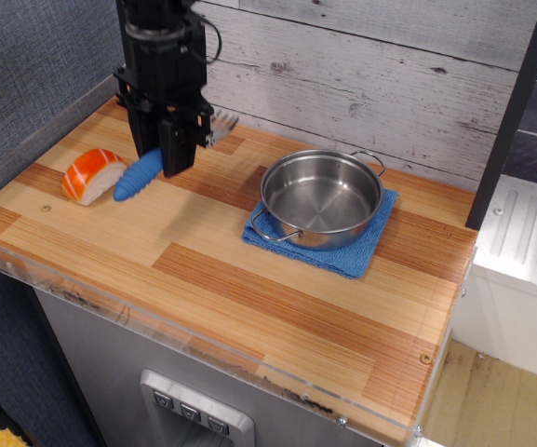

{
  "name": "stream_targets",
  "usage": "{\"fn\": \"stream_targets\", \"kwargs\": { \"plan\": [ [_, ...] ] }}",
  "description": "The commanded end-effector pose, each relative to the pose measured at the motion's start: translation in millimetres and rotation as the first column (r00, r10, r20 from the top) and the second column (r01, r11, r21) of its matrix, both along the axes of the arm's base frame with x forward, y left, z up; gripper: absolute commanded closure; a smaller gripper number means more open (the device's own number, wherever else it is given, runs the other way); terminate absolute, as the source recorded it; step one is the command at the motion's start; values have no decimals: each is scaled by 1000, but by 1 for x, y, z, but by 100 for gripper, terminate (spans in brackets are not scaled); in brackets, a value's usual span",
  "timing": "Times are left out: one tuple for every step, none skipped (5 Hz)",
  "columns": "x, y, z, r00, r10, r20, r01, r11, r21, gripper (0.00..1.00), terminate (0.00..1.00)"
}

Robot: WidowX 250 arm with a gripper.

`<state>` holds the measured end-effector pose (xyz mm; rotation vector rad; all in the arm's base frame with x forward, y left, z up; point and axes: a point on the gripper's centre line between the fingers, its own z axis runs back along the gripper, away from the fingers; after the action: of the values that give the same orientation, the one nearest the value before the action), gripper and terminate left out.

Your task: Put the bottom of the fork near the food.

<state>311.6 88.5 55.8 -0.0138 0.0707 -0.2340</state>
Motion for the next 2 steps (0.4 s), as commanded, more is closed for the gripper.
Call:
{"fn": "stream_targets", "kwargs": {
  "plan": [
    [14,18,-15,1000,13,-8,-13,999,38,100,0],
    [16,15,-31,999,14,-49,-13,999,29,100,0]
  ]
}}
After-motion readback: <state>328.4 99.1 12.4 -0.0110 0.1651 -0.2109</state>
